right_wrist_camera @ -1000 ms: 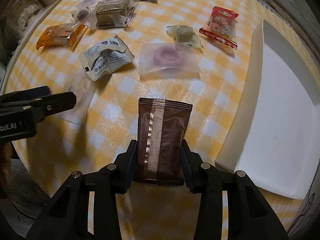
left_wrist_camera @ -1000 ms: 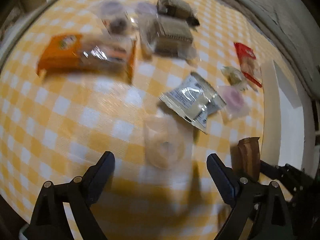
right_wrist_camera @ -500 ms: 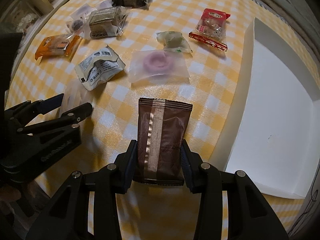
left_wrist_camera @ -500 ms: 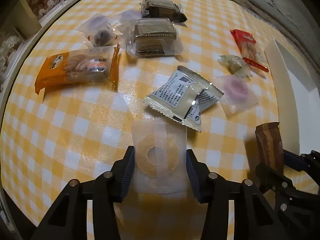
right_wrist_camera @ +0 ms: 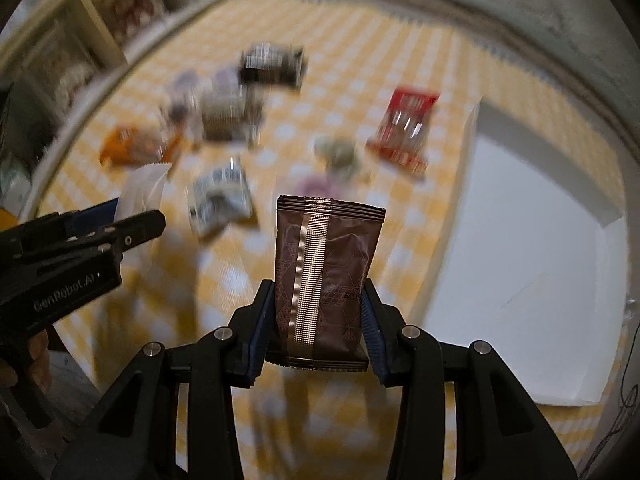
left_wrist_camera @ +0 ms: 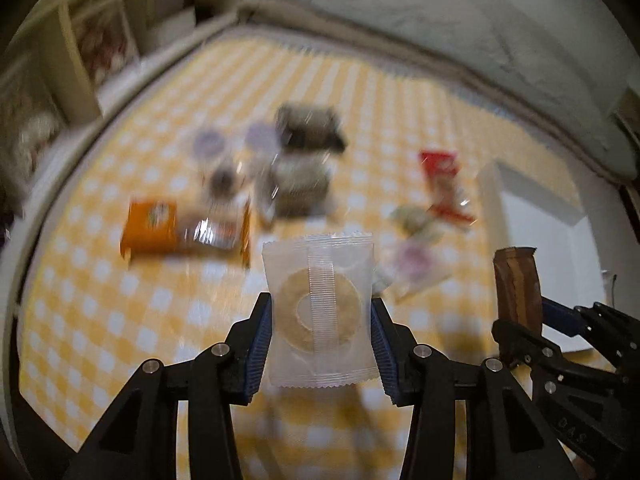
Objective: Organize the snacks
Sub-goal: 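Carry both snacks over the white tray and open both grippers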
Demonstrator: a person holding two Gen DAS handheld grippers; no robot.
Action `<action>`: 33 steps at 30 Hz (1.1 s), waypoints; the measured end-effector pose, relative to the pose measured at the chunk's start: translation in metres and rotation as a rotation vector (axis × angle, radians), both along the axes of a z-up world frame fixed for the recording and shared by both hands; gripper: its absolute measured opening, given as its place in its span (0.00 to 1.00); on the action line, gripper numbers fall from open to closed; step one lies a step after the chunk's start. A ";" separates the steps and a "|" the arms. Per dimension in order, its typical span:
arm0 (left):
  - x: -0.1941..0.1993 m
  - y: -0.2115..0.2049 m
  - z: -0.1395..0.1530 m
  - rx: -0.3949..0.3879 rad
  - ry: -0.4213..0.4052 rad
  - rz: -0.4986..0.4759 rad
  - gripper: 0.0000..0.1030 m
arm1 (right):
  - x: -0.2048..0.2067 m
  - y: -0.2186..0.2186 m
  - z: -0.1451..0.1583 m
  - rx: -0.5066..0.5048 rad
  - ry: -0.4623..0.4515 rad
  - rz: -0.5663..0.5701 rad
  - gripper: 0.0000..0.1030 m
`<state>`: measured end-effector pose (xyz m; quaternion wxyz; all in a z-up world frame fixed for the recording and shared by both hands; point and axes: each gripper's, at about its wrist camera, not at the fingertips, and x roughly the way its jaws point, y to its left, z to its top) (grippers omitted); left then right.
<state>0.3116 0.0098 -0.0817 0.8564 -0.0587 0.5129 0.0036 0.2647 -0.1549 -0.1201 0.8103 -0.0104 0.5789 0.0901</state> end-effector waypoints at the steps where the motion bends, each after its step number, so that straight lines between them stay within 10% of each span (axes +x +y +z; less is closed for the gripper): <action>1: -0.003 -0.004 0.007 0.003 -0.021 -0.011 0.44 | 0.000 -0.004 0.008 -0.001 -0.025 -0.012 0.41; 10: -0.026 -0.053 0.052 0.039 -0.178 -0.137 0.44 | -0.005 -0.045 0.051 -0.007 -0.168 -0.132 0.41; 33: 0.039 -0.199 0.005 0.056 -0.095 -0.387 0.44 | -0.046 -0.209 0.051 -0.102 -0.190 -0.436 0.41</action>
